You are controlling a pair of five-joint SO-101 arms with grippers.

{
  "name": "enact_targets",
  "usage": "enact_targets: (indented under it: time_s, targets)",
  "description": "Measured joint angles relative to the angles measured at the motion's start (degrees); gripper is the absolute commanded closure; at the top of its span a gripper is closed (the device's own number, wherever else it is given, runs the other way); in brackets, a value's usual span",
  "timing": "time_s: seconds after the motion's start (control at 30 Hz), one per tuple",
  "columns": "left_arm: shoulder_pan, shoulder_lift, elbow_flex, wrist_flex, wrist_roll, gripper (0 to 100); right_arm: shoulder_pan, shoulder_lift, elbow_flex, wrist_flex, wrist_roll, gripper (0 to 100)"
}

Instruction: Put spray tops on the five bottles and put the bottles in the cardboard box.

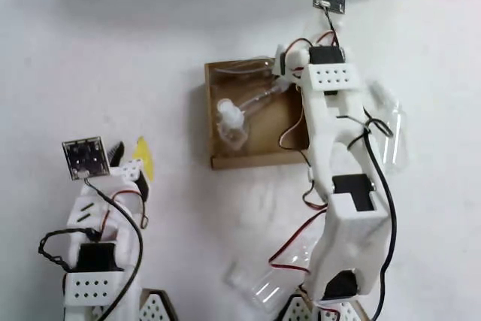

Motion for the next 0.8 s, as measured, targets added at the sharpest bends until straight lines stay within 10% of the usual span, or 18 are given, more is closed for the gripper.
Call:
enact_targets:
  time_s: [0.8]
  targets:
    - [-0.2, 0.0, 0.0, 0.0, 0.0, 86, 3.8, 0.3, -0.1, -12.0, -42.5, 83.2]
